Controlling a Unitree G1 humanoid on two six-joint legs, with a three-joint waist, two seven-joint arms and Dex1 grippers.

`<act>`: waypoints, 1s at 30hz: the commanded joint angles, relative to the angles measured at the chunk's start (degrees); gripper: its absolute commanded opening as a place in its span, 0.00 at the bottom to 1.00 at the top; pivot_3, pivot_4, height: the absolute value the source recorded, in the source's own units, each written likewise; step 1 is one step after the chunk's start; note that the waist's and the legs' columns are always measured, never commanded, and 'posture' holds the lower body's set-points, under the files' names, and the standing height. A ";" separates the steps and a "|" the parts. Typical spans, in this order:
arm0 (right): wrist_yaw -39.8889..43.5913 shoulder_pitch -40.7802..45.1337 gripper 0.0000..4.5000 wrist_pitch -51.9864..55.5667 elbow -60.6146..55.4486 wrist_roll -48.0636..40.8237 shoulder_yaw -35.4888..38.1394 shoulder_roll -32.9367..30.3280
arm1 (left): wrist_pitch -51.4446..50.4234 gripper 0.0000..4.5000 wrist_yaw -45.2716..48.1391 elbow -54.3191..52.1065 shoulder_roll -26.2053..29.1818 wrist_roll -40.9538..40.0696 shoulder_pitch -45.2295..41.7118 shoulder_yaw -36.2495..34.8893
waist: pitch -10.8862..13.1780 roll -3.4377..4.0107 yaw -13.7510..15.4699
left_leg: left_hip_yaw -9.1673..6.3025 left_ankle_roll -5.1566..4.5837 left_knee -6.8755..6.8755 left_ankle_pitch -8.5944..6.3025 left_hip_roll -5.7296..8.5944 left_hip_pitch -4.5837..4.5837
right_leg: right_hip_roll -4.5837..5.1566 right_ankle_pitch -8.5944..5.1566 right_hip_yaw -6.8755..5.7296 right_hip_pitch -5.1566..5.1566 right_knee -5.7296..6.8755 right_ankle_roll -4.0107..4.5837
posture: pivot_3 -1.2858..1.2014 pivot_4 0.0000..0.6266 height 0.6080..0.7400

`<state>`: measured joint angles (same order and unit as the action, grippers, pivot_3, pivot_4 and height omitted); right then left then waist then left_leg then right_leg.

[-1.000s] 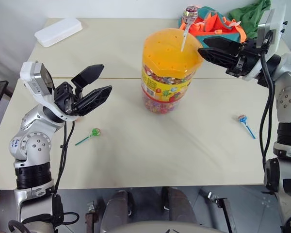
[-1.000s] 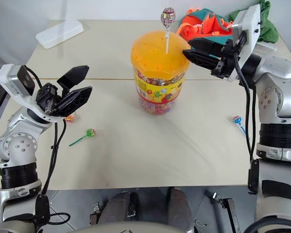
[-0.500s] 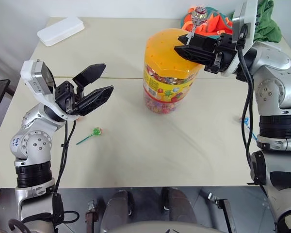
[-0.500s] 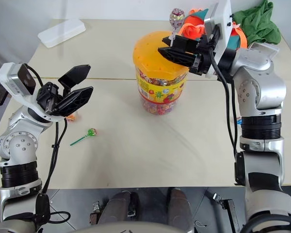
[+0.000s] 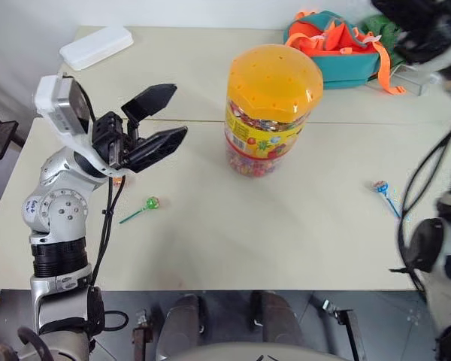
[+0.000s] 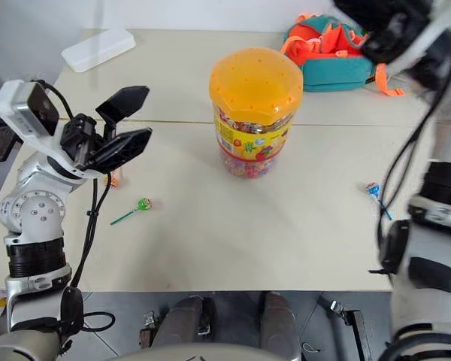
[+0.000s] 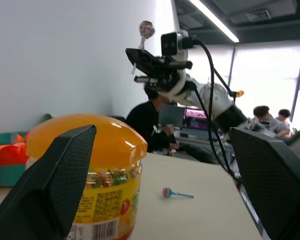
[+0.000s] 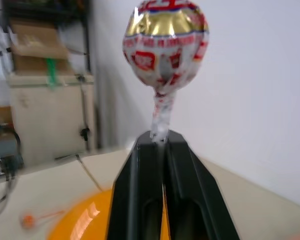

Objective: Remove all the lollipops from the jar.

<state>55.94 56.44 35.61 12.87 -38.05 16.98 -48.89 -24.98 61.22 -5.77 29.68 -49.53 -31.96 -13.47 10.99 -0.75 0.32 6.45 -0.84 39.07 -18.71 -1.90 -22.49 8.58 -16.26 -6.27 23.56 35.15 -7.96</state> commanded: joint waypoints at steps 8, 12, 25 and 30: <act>-0.77 -29.12 0.01 -16.78 12.92 24.64 -5.44 -17.42 | 8.84 1.00 12.59 0.91 4.41 11.15 4.79 8.38 | 0.02 0.09 -0.67 | 0.43 -0.01 -0.03 0.00 -0.06 0.10 | -0.02 0.00 0.13 0.04 -0.14 0.00 | 0.52 0.24 1.00; -4.33 -33.53 0.01 -23.30 20.73 29.70 -7.11 -15.37 | 10.21 1.00 13.31 1.64 3.69 12.46 5.20 9.37 | 0.03 0.09 -0.69 | 0.50 -0.01 0.02 0.00 -0.07 0.13 | -0.01 0.00 0.19 0.02 -0.15 0.00 | 0.52 0.24 1.00; 6.76 -40.90 0.43 -27.12 17.85 21.90 -0.45 -14.71 | 11.90 1.00 9.69 0.18 5.36 13.77 9.37 6.46 | 0.02 0.11 -0.39 | 0.40 -0.02 0.07 0.00 -0.08 0.13 | 0.00 0.00 0.18 -0.04 -0.15 0.00 | 0.52 0.24 1.00; 15.56 -41.92 0.69 -27.91 0.03 8.27 5.75 -9.18 | 14.97 1.00 0.80 0.37 6.68 19.48 13.92 1.84 | 0.04 0.21 -0.79 | 0.41 -0.01 0.02 0.00 -0.16 0.21 | -0.04 0.00 0.18 -0.06 -0.15 0.00 | 0.52 0.24 1.00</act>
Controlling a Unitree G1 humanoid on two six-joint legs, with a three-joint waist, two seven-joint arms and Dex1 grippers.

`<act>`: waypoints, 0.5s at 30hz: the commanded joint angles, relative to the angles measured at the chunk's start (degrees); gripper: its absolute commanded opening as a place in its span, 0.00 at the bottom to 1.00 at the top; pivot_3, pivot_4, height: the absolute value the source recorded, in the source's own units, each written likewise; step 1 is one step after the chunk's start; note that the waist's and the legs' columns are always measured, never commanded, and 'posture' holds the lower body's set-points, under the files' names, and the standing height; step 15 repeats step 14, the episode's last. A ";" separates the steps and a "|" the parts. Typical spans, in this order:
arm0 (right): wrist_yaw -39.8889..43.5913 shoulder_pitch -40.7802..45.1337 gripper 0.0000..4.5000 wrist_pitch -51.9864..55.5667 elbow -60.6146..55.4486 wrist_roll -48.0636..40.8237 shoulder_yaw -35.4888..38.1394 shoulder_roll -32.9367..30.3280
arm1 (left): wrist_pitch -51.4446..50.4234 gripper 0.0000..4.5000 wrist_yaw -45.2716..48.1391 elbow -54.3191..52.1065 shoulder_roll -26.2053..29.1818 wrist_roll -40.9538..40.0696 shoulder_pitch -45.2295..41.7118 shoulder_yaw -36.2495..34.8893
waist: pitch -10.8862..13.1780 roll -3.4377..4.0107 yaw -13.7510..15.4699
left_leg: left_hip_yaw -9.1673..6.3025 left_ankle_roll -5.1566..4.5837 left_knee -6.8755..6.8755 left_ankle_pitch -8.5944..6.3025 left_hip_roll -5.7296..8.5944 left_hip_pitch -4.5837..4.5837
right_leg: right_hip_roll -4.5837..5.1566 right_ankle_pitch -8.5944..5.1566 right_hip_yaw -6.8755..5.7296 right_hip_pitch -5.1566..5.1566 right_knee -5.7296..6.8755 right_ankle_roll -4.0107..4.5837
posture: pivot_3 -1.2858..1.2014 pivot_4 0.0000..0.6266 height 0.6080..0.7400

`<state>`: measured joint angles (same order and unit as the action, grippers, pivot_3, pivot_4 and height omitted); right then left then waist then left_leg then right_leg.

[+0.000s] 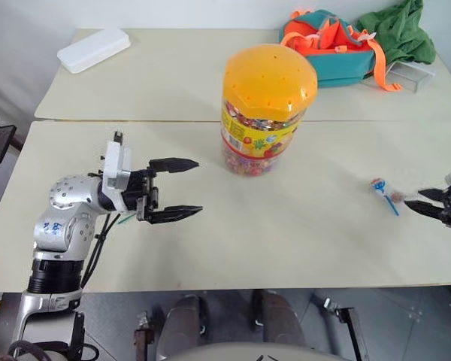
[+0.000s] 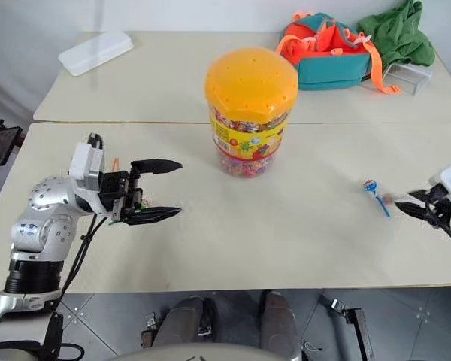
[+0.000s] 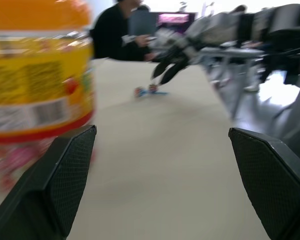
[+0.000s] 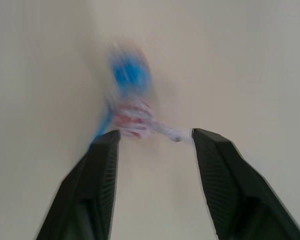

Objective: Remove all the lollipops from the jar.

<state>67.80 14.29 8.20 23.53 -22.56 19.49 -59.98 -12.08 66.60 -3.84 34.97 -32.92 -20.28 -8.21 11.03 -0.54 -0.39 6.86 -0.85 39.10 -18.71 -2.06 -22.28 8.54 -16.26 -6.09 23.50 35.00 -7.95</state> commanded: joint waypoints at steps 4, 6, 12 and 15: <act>8.31 -1.28 0.98 -2.25 -24.65 -9.26 -4.42 7.37 | 3.48 1.00 -9.30 -4.35 3.28 6.14 10.90 -7.63 | -0.02 -0.04 0.25 | -0.04 0.03 0.00 -0.03 -0.06 0.07 | 0.00 0.01 -0.02 -0.02 0.07 0.01 | 0.52 0.24 1.00; 9.65 -0.51 1.00 -5.48 -25.16 -7.84 -7.62 10.38 | 3.85 1.00 -10.50 -6.11 3.33 6.33 15.00 -9.10 | -0.03 -0.07 0.44 | -0.05 0.00 0.02 -0.11 -0.08 0.06 | 0.01 0.01 -0.04 -0.03 0.06 0.01 | 0.52 0.24 1.00; 10.63 3.48 1.00 -18.48 -16.20 -1.44 -12.52 16.99 | 5.20 1.00 -14.87 -10.87 2.02 8.55 24.93 -10.72 | -0.03 -0.09 1.47 | -0.03 -0.09 0.13 -0.16 0.04 0.00 | 0.15 0.02 -0.04 -0.04 -0.02 0.00 | 0.52 0.24 1.00; 10.71 3.43 1.00 -21.70 -14.35 -0.23 -13.00 18.15 | 6.23 1.00 -17.77 -12.65 0.98 9.40 26.08 -11.65 | -0.03 -0.09 1.53 | -0.03 -0.09 0.13 -0.16 0.03 0.02 | 0.14 0.02 -0.04 -0.04 0.02 0.01 | 0.52 0.24 1.00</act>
